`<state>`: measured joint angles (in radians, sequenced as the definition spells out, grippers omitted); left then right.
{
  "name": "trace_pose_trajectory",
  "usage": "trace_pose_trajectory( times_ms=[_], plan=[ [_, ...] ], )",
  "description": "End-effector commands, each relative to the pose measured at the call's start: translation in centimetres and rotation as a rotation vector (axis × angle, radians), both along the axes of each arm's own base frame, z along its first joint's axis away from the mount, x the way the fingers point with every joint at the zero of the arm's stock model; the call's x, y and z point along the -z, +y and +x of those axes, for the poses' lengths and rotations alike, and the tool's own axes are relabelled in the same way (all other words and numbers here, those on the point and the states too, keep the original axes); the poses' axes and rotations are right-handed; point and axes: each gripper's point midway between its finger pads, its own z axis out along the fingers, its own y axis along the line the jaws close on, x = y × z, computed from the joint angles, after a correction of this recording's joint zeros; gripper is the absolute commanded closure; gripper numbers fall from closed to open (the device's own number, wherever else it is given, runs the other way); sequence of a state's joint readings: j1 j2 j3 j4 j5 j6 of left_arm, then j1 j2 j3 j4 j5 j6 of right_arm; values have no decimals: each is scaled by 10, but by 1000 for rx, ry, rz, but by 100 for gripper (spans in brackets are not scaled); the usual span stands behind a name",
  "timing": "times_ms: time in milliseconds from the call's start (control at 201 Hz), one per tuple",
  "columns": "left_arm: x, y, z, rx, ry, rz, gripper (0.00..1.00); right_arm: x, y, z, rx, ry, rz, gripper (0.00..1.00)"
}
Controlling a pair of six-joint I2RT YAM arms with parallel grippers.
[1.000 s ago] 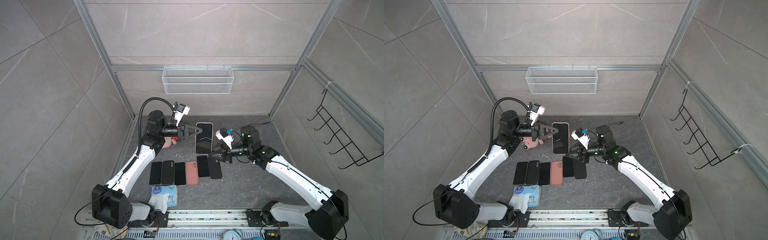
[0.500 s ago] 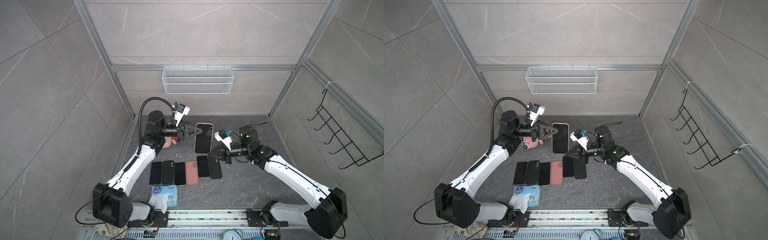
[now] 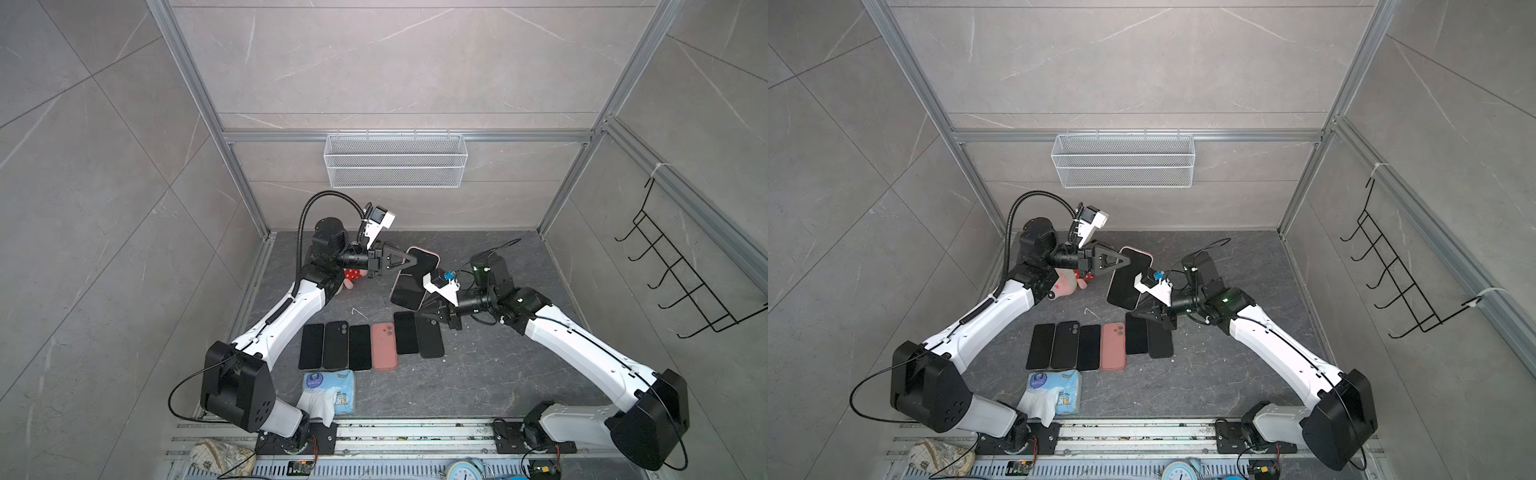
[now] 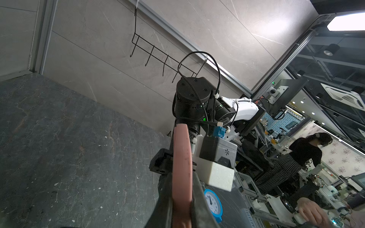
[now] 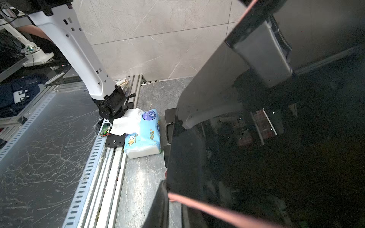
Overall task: Take the phone out of the phone case
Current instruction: Remove the phone case from the phone.
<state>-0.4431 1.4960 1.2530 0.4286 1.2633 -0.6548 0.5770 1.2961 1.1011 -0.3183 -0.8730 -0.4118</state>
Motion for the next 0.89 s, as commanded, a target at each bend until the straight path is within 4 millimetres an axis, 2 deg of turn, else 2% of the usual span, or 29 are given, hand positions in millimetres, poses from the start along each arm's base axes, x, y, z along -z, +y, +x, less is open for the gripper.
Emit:
trace_pose_trajectory(
  times_ms=[0,264,399,464,578,748,888],
  plan=[
    [9,-16,-12,61,94,19,100,-58,8,15,31,-279,160,100],
    [0,-14,-17,90,95,-17,100,-48,-10,10,162,-236,200,100],
    [-3,-9,-20,76,73,-28,100,-43,-20,10,256,-135,210,75],
    [-6,-7,-21,64,64,-32,100,-40,-23,9,290,-71,220,70],
    [-9,1,-16,8,56,-41,100,-39,-29,-8,271,-7,286,59],
    [-12,6,-16,-12,40,-50,100,-39,-36,-11,319,71,319,54],
    [-11,6,-16,-7,44,-57,100,-46,-28,-4,318,148,330,54]
  ],
)
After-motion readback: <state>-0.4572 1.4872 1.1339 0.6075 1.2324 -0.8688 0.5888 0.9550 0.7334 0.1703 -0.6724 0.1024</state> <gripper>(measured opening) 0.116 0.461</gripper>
